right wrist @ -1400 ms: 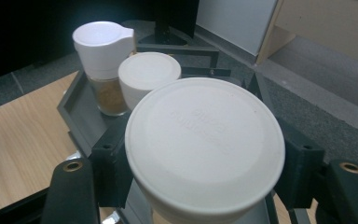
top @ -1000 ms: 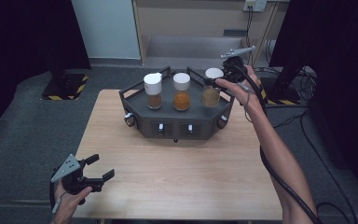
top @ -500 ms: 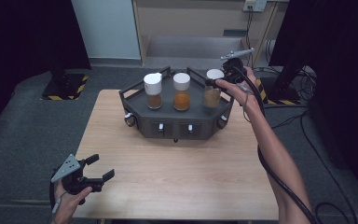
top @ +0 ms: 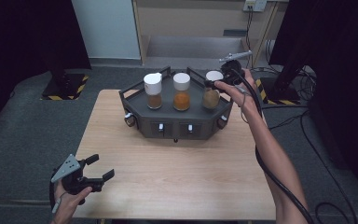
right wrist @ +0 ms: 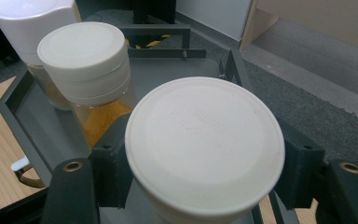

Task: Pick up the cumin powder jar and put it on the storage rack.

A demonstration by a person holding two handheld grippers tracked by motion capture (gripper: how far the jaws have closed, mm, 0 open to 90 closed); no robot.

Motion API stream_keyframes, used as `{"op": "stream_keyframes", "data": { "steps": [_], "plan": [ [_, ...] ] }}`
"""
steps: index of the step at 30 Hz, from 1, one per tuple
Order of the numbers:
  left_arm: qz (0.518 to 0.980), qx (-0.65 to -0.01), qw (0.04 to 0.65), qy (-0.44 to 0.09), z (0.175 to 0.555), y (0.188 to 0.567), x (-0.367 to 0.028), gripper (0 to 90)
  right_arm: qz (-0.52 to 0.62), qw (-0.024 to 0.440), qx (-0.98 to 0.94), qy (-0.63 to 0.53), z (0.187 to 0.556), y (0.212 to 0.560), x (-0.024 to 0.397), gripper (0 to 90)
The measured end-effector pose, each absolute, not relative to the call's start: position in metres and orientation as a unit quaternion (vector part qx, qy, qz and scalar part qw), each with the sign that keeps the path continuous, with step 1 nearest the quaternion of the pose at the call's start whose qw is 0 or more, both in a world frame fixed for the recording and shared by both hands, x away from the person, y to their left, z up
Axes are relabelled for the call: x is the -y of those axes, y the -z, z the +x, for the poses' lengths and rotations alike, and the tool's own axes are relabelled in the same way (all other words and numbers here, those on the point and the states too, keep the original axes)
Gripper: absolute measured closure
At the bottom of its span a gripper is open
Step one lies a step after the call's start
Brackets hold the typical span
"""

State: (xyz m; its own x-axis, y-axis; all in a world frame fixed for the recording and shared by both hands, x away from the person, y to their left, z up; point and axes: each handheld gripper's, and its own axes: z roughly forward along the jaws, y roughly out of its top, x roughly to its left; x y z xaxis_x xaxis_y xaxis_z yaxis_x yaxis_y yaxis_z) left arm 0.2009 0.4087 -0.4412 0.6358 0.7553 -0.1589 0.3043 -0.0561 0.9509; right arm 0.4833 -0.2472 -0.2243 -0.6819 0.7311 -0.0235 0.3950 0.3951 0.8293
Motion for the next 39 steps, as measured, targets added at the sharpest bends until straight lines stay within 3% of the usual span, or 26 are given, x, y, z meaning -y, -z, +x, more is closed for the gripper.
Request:
{"op": "stream_keyframes", "data": {
  "steps": [39],
  "plan": [
    [0.702, -0.376, 0.572, -0.197, 0.201, 0.440, -0.408, 3.9, 0.354, 0.192, -0.805, -0.435, 0.488, 0.244, 0.254, 33.3]
  ]
}}
